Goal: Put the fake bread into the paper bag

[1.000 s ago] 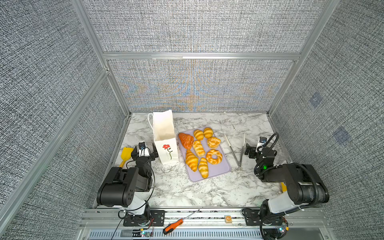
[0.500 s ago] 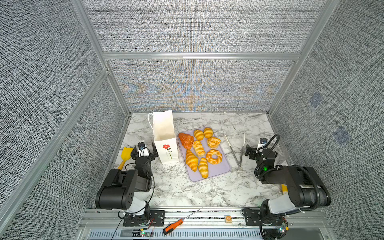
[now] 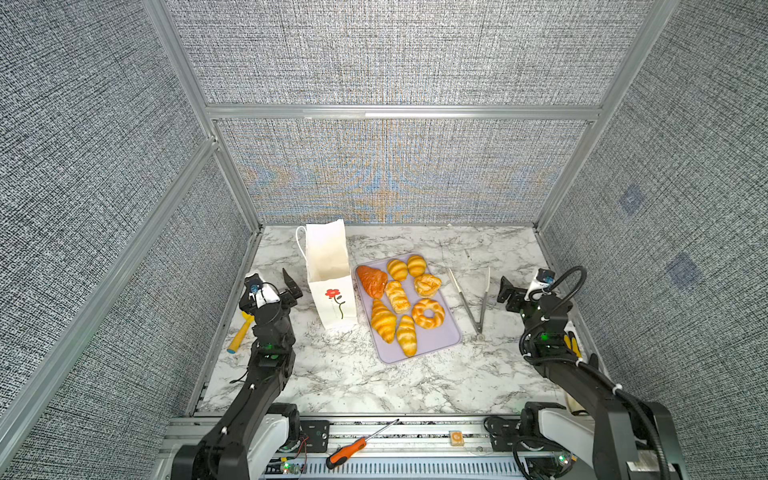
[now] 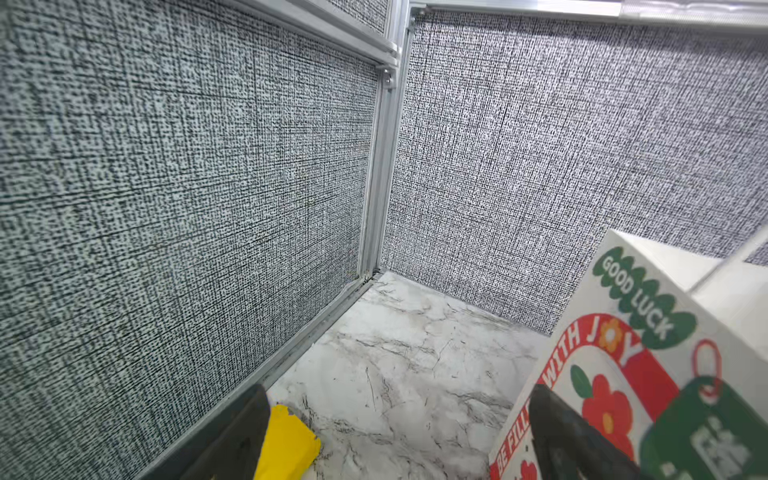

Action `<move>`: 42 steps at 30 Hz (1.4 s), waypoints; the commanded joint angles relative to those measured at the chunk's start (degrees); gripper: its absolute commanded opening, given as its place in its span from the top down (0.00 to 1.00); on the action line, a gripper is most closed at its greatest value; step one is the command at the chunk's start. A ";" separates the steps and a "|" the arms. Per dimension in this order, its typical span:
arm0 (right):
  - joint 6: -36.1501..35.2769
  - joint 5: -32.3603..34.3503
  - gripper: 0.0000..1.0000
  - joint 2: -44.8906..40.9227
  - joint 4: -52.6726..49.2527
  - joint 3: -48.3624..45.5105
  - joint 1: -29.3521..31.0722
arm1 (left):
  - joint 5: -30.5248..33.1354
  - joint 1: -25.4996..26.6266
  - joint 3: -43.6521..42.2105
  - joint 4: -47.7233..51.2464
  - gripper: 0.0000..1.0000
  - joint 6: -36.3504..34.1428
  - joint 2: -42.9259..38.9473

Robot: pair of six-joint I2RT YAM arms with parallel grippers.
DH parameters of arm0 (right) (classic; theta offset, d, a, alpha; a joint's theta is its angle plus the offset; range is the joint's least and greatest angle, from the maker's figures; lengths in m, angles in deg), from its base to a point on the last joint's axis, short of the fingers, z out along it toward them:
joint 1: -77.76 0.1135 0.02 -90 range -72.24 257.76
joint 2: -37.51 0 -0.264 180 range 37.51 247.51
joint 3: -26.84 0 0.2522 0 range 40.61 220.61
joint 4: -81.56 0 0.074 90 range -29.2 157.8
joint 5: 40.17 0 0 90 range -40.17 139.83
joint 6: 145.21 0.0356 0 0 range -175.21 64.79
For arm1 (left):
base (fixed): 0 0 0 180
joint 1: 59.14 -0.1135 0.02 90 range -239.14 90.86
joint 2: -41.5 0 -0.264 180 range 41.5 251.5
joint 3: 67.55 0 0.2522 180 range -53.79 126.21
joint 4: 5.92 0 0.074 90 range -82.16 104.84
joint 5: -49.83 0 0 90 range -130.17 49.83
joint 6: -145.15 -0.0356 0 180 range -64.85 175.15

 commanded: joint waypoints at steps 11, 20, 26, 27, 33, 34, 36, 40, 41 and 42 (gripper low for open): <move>5.76 -8.50 0.01 -2.48 -26.00 7.17 2.42 | -12.35 0.06 14.64 32.49 0.02 5.88 -15.75; 3.87 -3.42 0.01 0.01 -32.73 10.93 6.55 | -19.18 1.81 25.09 40.78 0.11 6.96 -12.72; 2.63 -0.29 0.01 0.73 -35.67 12.64 6.92 | -17.96 7.04 34.63 48.61 0.16 5.75 -3.23; 2.71 -0.08 0.01 0.77 -35.92 12.61 6.92 | -16.96 7.98 35.63 49.42 0.16 5.77 -1.91; 3.42 0.24 0.01 0.87 -36.57 12.18 7.01 | -13.10 10.69 42.59 56.60 0.19 7.14 8.51; 3.51 0.34 0.01 0.88 -36.58 12.18 7.01 | -12.80 10.82 43.69 57.70 0.20 7.22 10.19; 3.43 0.48 0.01 0.97 -36.88 12.33 7.08 | -12.41 10.91 45.65 59.28 0.22 7.71 13.17; 3.41 0.99 0.01 1.11 -37.80 12.64 7.10 | -11.51 10.91 47.62 60.31 0.27 8.45 16.78; 3.29 1.14 0.01 1.18 -37.98 12.70 7.10 | -11.74 10.91 47.95 60.55 0.30 8.71 17.64; 3.30 1.12 0.01 1.37 -38.14 12.76 7.10 | -11.98 10.91 48.22 60.81 0.32 9.11 18.32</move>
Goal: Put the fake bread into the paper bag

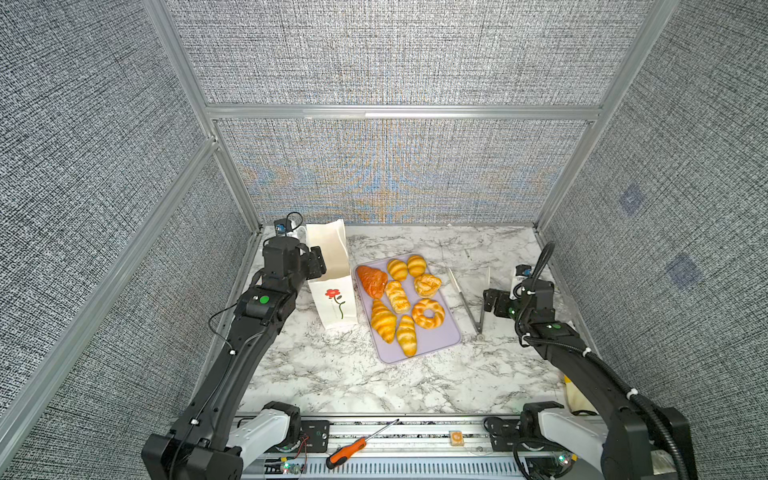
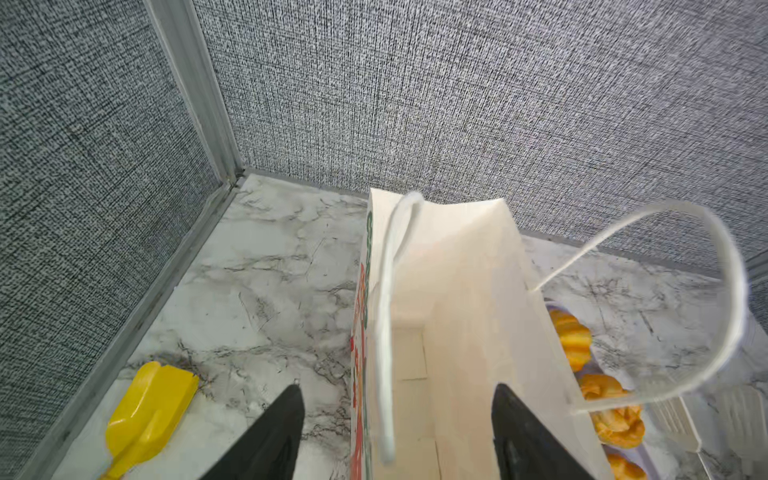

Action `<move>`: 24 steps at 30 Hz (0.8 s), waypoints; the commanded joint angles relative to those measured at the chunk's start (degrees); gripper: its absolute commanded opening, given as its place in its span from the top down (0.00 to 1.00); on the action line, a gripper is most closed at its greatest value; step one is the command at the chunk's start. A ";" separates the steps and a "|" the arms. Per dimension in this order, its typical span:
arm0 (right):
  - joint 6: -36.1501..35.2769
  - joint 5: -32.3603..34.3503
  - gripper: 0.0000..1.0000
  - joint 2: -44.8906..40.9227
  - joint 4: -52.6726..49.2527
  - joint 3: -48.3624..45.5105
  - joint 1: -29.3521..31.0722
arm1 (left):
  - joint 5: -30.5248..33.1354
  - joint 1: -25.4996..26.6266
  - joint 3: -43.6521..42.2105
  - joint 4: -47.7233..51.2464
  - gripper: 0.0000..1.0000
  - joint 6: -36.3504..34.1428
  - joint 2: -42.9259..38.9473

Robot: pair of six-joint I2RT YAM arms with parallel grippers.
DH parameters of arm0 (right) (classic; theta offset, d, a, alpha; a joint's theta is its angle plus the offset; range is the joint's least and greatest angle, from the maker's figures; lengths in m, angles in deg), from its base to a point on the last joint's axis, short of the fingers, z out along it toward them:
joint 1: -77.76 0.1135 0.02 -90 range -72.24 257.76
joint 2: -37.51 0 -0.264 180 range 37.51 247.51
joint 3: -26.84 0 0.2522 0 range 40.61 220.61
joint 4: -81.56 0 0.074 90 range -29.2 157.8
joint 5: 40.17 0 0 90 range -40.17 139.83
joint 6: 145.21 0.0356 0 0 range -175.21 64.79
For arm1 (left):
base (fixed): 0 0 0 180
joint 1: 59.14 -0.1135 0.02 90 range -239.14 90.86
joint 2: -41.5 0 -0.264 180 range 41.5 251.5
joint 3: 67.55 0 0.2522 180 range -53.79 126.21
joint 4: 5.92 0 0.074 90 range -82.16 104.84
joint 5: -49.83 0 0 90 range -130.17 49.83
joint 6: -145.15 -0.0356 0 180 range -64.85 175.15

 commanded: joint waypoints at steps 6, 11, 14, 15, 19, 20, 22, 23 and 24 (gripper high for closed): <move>-0.34 0.98 0.01 1.16 -2.36 1.11 0.13 | 0.25 -0.04 1.70 1.46 0.42 1.18 4.31; -0.88 1.11 0.01 1.86 -3.66 1.87 0.15 | 0.36 -0.13 2.40 1.36 0.50 1.24 6.80; -1.27 1.27 0.01 2.08 -4.38 2.18 0.13 | -0.17 -0.30 2.48 0.94 0.57 0.90 7.75; -1.35 1.39 0.01 2.12 -4.59 2.28 0.13 | -0.21 -0.30 2.68 1.18 0.59 0.89 8.12; -1.43 2.00 0.01 2.42 -5.60 2.92 0.13 | -0.69 -0.95 3.15 1.27 0.69 0.80 8.65; -1.34 2.04 0.01 2.47 -5.70 2.98 0.13 | -0.95 -1.23 3.15 0.95 0.71 0.79 8.61; -1.21 2.13 0.01 2.69 -5.80 3.07 0.13 | -1.47 -1.73 3.23 0.46 0.80 0.54 8.69; -1.05 2.13 0.01 2.74 -5.83 3.09 0.13 | -1.85 -1.94 3.44 0.33 0.84 0.49 8.78; -0.97 2.20 0.01 2.82 -5.88 3.09 0.13 | -2.26 -2.13 3.62 0.21 0.89 0.38 9.00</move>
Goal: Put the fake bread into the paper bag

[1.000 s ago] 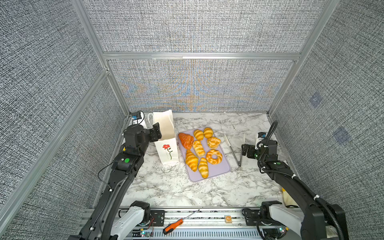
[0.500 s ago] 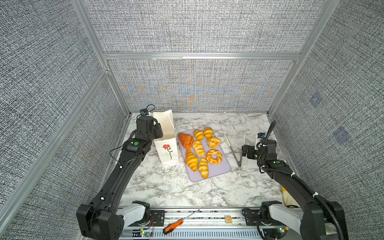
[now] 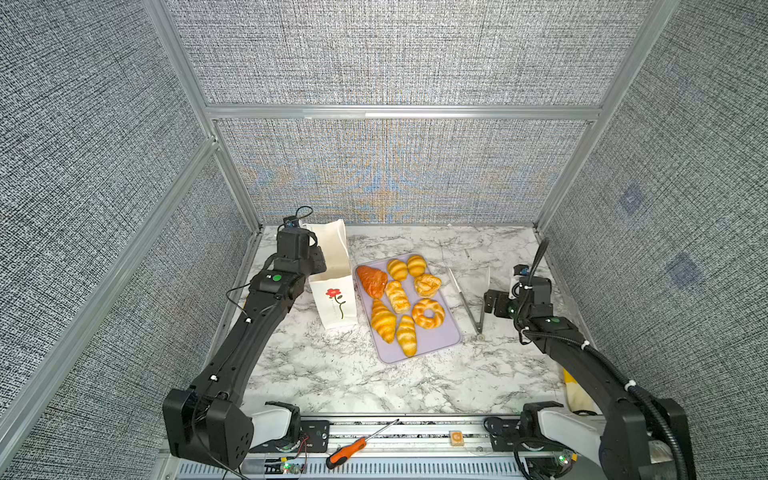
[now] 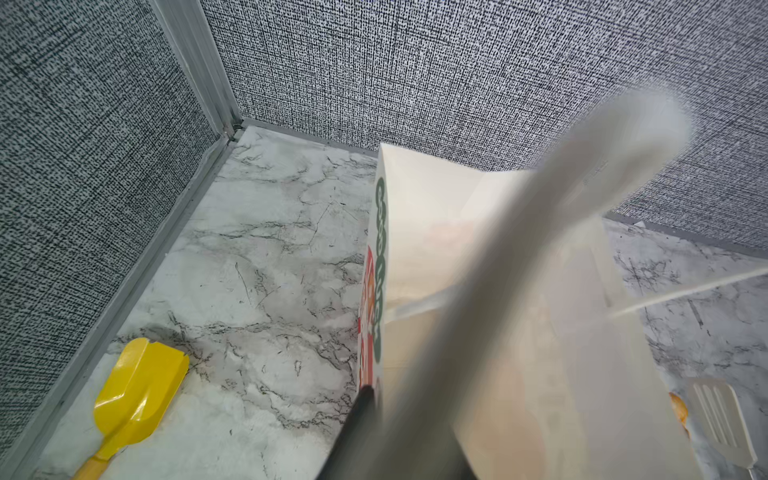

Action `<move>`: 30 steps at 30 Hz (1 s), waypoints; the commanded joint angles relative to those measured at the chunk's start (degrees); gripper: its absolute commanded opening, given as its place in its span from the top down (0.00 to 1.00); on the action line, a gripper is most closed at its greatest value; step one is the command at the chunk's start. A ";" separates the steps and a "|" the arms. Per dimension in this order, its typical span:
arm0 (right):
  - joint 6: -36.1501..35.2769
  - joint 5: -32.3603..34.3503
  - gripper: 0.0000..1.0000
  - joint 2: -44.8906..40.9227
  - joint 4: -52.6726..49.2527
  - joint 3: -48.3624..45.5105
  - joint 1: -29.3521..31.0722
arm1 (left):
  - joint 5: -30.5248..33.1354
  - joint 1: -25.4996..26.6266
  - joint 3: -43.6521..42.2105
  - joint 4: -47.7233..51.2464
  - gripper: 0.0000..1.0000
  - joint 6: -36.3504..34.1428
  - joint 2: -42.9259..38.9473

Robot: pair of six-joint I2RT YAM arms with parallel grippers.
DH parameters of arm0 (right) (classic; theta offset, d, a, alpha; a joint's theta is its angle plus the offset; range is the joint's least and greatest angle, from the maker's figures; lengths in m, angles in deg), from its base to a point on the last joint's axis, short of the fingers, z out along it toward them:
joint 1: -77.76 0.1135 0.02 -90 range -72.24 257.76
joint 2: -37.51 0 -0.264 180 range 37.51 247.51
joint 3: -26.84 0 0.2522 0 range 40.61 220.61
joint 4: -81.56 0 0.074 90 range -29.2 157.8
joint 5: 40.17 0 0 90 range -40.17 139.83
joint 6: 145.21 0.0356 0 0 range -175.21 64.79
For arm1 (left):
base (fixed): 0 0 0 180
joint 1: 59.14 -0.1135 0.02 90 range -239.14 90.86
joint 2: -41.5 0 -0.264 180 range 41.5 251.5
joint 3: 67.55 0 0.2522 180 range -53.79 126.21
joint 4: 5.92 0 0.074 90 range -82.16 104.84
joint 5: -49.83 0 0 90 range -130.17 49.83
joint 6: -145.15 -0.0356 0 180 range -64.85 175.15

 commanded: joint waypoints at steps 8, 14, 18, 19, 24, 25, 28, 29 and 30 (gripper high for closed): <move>0.57 0.40 0.01 0.33 -1.81 1.07 0.13 | -3.90 -2.59 1.07 -4.16 1.00 -0.22 1.47; 0.58 0.32 0.01 0.43 -2.48 1.63 0.13 | -7.13 -6.13 2.28 -6.41 1.00 -0.86 4.28; 0.79 0.23 0.01 0.63 -2.88 1.77 0.13 | -8.52 -7.71 4.38 -6.62 1.00 -1.68 6.73; 0.83 0.16 0.01 0.60 -3.03 1.72 0.13 | -8.92 -8.07 4.86 -6.70 1.00 -2.00 7.36; 1.31 -0.47 0.01 1.28 -3.35 1.65 0.13 | -10.33 -9.79 6.28 -6.49 1.00 -2.62 9.05; 1.71 -0.52 0.01 1.63 -3.40 1.69 0.13 | -10.71 -9.95 6.30 -6.45 1.00 -2.56 9.24; 3.20 -0.58 0.02 2.90 -4.07 2.25 0.13 | -11.27 -10.21 5.66 -6.88 1.00 -1.84 9.10; 3.51 -0.58 0.03 3.50 -4.49 2.48 0.13 | -11.34 -10.25 5.31 -7.12 1.00 -1.63 8.92; 3.78 -0.58 0.05 4.02 -4.87 2.81 0.13 | -11.39 -10.33 5.04 -7.23 1.00 -1.53 8.75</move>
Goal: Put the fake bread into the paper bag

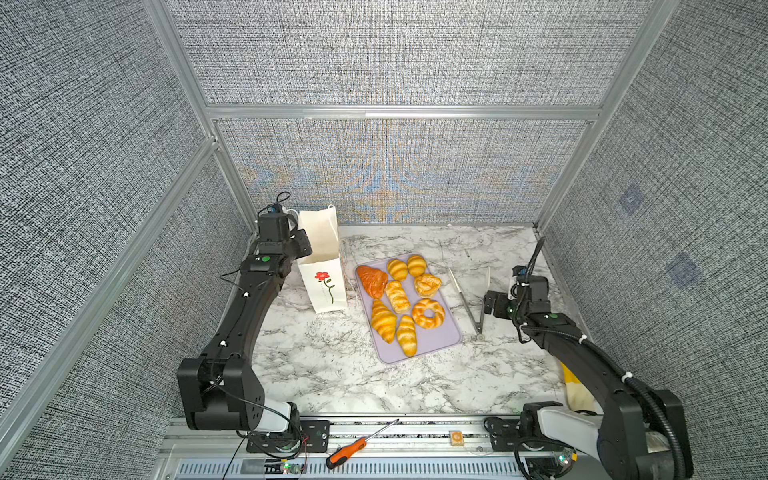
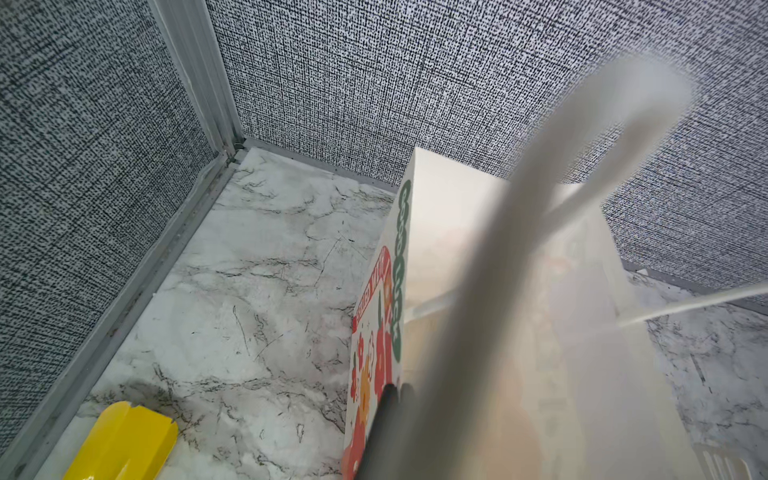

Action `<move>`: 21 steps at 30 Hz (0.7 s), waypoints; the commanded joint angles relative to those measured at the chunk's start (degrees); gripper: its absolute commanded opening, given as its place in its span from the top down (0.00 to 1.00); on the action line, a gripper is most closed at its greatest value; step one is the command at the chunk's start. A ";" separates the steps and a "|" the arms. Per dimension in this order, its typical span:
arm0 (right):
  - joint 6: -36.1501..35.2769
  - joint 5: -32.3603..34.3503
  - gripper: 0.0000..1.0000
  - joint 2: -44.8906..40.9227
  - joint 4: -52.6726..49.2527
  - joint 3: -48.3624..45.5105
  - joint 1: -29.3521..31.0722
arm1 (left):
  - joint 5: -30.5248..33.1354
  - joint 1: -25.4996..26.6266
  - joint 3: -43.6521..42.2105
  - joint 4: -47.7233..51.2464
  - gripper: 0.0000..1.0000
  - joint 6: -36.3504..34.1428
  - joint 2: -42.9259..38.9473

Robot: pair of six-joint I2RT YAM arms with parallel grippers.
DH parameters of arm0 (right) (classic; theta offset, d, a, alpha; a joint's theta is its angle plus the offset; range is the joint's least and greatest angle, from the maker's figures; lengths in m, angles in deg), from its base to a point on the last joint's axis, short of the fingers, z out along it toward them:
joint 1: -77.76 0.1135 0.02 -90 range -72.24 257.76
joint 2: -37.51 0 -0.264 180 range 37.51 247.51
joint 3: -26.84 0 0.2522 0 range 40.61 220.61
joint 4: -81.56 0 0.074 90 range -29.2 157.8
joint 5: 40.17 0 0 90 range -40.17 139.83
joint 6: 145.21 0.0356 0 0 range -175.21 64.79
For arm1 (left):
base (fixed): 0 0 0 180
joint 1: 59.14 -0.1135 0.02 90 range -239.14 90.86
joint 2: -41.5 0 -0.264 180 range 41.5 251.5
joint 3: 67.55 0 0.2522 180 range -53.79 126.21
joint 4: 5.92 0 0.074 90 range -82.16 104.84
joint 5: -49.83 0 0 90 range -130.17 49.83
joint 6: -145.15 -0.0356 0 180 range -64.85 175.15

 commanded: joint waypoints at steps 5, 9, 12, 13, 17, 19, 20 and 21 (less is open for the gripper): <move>2.98 -0.83 0.13 4.29 -2.76 2.18 0.13 | -1.87 -0.46 -2.02 -1.72 0.83 0.84 -1.51; 3.71 -0.78 0.19 7.54 -3.14 2.81 0.04 | -2.21 -0.49 -3.93 -2.60 0.61 1.65 -3.15; 4.19 -1.31 0.23 9.82 -3.53 3.59 0.04 | -1.89 -0.50 -5.39 -3.18 0.41 2.00 -5.21; 4.37 -1.55 0.24 10.31 -3.36 3.84 0.04 | -1.46 -0.52 -5.88 -3.31 0.35 2.01 -5.99; 5.62 -2.19 0.26 12.00 -1.18 3.76 0.05 | -0.10 -0.50 -8.94 -5.05 0.21 1.29 -10.28; 6.03 -2.19 0.28 13.02 -0.91 4.37 0.04 | 1.23 -0.51 -10.64 -5.70 0.15 0.86 -12.63; 6.35 -2.39 0.29 13.74 -0.80 4.76 0.04 | 2.13 -0.50 -11.35 -5.82 0.12 0.70 -13.78; 6.47 -2.72 0.30 14.30 -0.88 5.21 0.12 | 3.35 -0.50 -12.07 -5.75 0.09 0.68 -15.02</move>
